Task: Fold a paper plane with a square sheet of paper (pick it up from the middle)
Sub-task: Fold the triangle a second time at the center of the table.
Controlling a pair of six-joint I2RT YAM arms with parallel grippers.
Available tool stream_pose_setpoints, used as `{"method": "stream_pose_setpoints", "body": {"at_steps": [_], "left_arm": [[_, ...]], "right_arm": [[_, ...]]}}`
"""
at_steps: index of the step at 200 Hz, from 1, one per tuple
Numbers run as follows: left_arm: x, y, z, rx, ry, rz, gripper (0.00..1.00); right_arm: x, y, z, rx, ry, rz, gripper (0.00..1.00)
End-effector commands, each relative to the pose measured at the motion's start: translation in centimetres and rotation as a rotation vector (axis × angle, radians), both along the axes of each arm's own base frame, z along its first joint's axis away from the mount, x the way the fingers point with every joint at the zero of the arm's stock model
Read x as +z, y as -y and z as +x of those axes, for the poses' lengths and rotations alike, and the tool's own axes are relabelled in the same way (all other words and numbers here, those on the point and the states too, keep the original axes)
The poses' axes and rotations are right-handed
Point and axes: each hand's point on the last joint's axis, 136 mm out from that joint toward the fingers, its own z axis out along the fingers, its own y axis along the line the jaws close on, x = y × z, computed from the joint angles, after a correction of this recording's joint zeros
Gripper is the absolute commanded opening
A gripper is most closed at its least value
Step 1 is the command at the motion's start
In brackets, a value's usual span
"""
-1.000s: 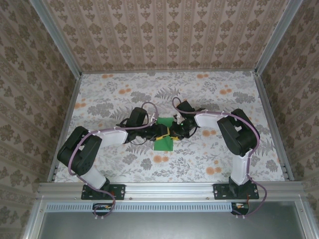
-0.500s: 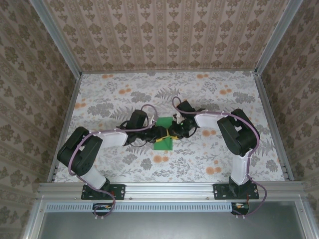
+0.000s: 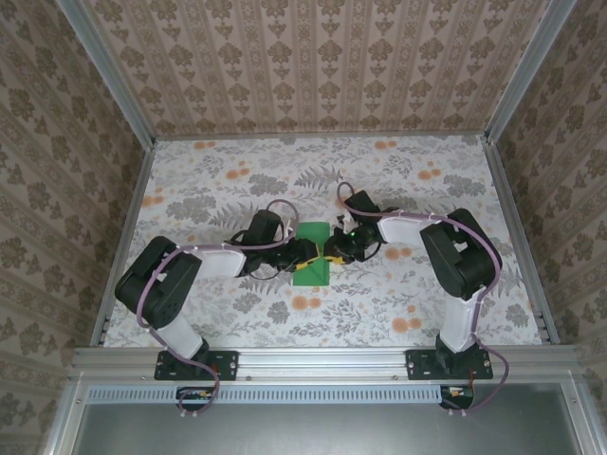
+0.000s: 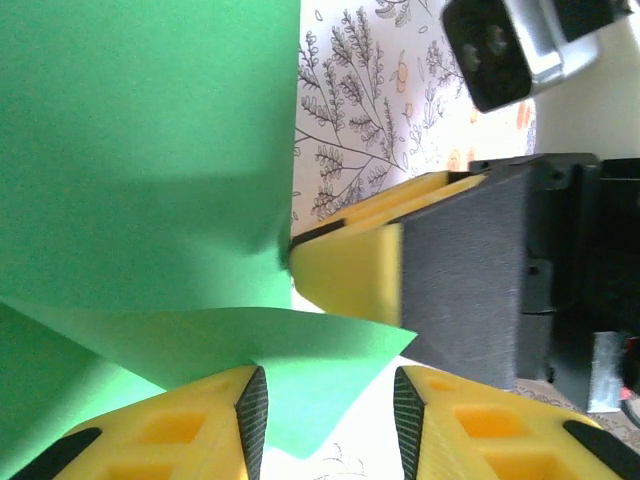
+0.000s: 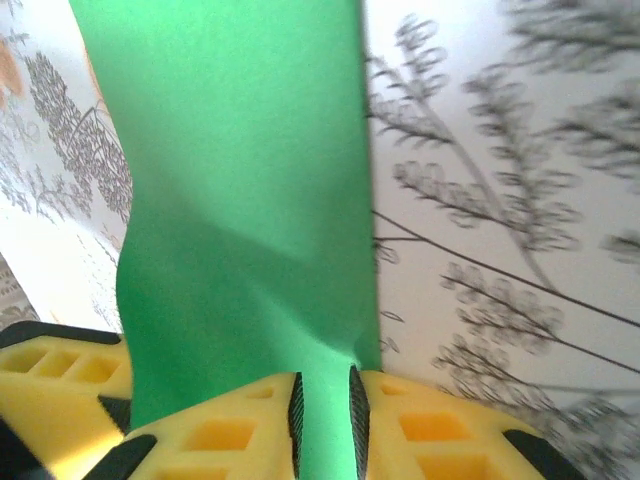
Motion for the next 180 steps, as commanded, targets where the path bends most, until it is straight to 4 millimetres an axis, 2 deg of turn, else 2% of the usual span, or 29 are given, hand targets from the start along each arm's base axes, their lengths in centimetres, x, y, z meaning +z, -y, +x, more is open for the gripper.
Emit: {"method": "stream_pose_setpoints", "body": {"at_steps": [1,30,75,110,180], "left_arm": [[0.2,0.3,1.2,0.024,0.011,-0.009,0.4],[-0.1,0.4,1.2,0.024,0.002,-0.004,0.35],[-0.3,0.3,1.1,0.025,-0.003,0.0,0.3],[-0.4,0.2,1.0,0.027,-0.002,0.002,0.3],[-0.4,0.1,1.0,0.029,-0.004,0.002,0.3]], "right_arm": [[1.9,1.2,0.7,-0.059,0.042,0.029,0.26],[2.9,1.6,0.8,-0.057,0.089,0.066,0.28],[3.9,-0.4,0.1,0.053,0.13,0.159,0.36],[3.0,-1.3,-0.2,0.084,0.11,0.148,0.36],[1.8,-1.2,-0.5,0.092,0.093,0.12,0.3]]}}
